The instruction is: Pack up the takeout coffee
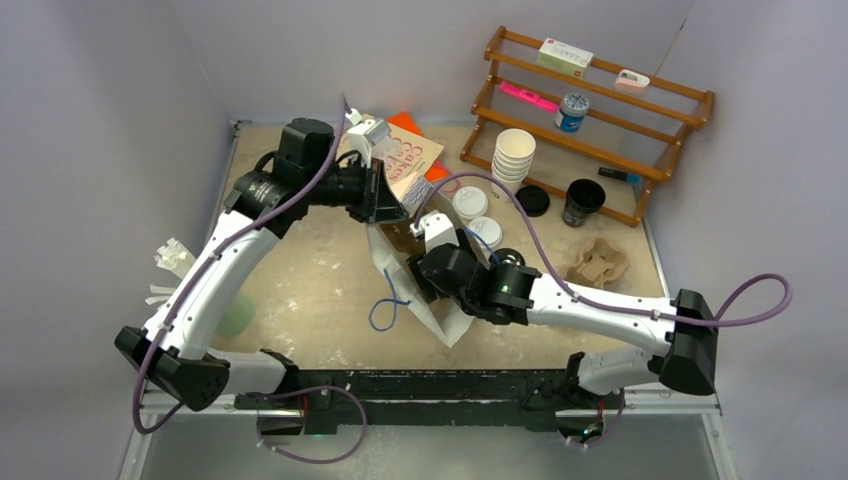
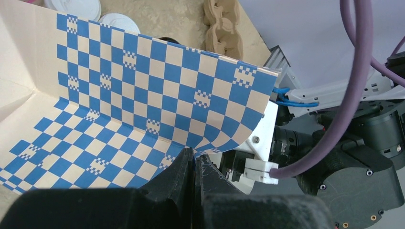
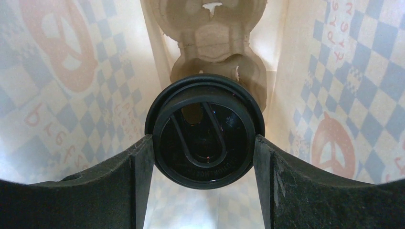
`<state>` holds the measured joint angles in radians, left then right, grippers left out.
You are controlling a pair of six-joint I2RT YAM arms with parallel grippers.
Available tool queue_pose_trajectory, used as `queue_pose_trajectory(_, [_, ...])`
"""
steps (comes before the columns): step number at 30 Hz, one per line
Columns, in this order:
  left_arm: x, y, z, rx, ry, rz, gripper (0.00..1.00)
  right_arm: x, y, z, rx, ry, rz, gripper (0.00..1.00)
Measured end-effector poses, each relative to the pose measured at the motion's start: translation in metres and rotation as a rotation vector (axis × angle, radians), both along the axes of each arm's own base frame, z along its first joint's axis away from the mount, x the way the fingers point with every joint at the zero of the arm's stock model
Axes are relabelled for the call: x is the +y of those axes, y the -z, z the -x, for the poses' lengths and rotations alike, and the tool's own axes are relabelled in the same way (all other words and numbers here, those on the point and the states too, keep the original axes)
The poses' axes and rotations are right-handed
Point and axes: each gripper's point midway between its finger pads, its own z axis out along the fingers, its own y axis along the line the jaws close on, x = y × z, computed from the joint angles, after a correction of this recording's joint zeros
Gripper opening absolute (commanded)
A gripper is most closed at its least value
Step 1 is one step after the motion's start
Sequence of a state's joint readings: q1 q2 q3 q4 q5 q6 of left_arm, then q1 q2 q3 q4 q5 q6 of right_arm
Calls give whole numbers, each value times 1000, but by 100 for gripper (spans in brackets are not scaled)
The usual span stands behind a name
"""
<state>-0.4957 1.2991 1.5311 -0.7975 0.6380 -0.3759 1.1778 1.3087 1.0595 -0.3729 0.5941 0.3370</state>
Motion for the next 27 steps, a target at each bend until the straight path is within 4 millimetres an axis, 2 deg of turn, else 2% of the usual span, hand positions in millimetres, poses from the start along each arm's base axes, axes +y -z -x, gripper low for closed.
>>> queue_pose_trajectory(5, [1, 7, -7, 12, -4, -44, 0, 5, 4, -8, -28, 9, 19, 33])
queue_pose_trajectory(13, [6, 11, -20, 11, -41, -109, 0, 7, -7, -19, -77, 8, 18, 34])
queue_pose_trajectory(18, [14, 8, -30, 8, -83, -107, 0, 10, -28, -33, -107, 12, -20, 35])
queue_pose_trajectory(21, [21, 8, -38, 29, -117, -94, 0, 14, -47, -44, -125, 14, -56, 34])
queue_pose_trajectory(25, [24, 9, -50, 81, -140, -34, 0, 26, -78, -53, -158, 5, -130, 35])
queue_pose_trajectory(27, [21, 11, -55, 118, -139, 8, 0, 33, -86, -54, -165, -9, -158, 34])
